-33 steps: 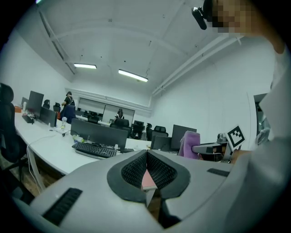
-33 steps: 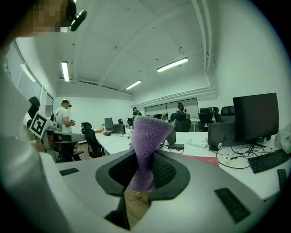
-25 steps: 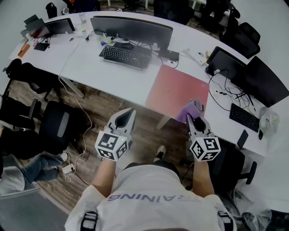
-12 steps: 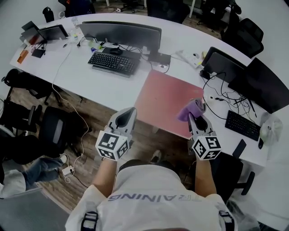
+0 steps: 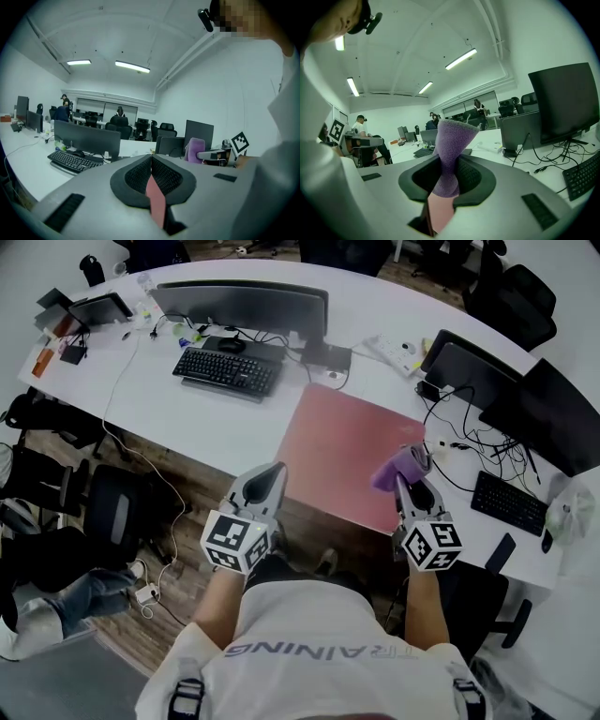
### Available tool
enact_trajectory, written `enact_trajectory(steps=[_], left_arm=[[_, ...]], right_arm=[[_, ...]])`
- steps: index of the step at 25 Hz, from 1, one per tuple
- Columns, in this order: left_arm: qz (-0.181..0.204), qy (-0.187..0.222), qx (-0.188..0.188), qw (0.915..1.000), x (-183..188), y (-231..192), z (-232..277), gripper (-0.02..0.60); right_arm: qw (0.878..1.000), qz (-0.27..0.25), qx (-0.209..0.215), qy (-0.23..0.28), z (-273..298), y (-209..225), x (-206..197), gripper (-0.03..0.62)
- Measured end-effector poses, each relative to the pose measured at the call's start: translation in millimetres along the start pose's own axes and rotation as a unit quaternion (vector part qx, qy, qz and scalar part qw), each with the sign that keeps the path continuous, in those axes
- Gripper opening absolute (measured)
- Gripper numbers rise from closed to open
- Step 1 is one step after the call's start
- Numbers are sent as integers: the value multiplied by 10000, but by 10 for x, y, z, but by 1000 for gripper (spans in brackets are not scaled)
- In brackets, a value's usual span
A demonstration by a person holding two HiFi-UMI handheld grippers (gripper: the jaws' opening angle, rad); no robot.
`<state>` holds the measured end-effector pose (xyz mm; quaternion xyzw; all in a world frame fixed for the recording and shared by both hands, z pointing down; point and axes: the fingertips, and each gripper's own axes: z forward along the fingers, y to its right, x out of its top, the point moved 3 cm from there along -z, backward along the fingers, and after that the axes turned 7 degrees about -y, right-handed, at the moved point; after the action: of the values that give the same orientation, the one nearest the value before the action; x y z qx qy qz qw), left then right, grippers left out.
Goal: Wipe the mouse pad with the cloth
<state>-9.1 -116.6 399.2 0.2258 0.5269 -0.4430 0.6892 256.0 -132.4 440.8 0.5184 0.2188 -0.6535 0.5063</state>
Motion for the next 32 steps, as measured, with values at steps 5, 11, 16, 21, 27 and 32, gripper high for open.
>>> enact_trajectory(steps=[5,11,16,21,27,32], left_arm=[[-37,-46,-244,9997,8,-295,154,31],[-98,-72,-503,9987,60,-960,354,31],[-217,-122,-570,9981,51,-1539,484,31],[-314,-204,-645,9972,-76,-1948,545,31],[-624,-392,-563,9957,-302,-2428,600,31],[-874,-509,-437,9939,-483,-2738,643,31]], right_arm=[[9997,37,-208,-82,232,-90,13,101],[9984,2,-440,-345,811,-350,104,102],[9975,-40,-316,-637,1470,-628,164,102],[9936,50,23,-1125,2213,-896,-1,103],[9788,118,363,-2012,3114,-1090,-411,103],[9632,191,471,-2640,3833,-1099,-773,103]])
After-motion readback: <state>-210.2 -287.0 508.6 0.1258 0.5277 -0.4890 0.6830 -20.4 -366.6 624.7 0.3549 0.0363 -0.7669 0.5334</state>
